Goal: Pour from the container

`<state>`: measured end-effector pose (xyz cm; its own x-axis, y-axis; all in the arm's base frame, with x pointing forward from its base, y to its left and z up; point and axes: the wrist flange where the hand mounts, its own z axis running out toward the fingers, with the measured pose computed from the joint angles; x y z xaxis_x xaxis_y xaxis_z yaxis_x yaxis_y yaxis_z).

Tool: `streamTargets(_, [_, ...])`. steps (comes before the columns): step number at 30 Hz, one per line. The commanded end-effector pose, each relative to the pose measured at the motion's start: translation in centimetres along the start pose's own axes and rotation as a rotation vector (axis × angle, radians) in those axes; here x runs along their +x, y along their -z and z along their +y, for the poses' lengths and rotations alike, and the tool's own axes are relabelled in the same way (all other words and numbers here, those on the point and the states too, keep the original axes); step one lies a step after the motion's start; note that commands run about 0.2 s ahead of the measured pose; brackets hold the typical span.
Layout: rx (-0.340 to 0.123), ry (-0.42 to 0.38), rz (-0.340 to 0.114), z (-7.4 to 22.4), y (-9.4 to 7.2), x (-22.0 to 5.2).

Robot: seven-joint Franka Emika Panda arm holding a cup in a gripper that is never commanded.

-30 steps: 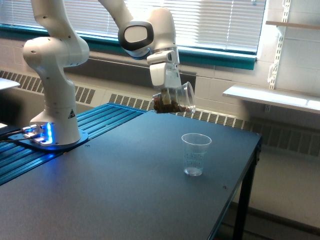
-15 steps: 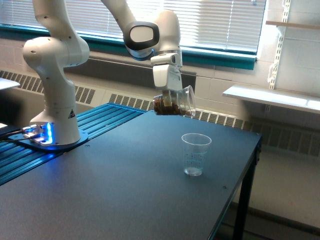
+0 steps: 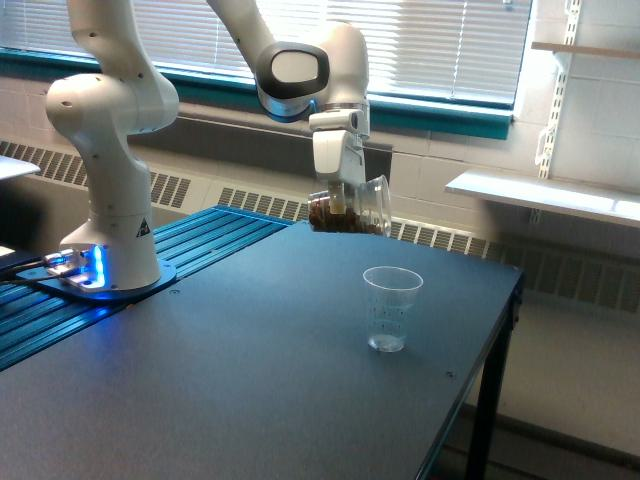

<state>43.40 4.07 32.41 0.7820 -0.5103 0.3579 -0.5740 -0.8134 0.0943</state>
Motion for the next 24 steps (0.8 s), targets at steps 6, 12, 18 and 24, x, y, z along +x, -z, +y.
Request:
streamTargets(6, [-0.042, 0.011, 0.015, -0.7, 0.4, 0.2])
streamTargets(12, [-0.068, 0.029, 0.011, -0.9, 0.3, 0.1])
streamTargets(18, [-0.098, 0.035, 0.006, -0.9, -0.2, -0.2])
streamTargets(24, [-0.121, 0.043, 0.001, -0.9, -0.6, -0.5])
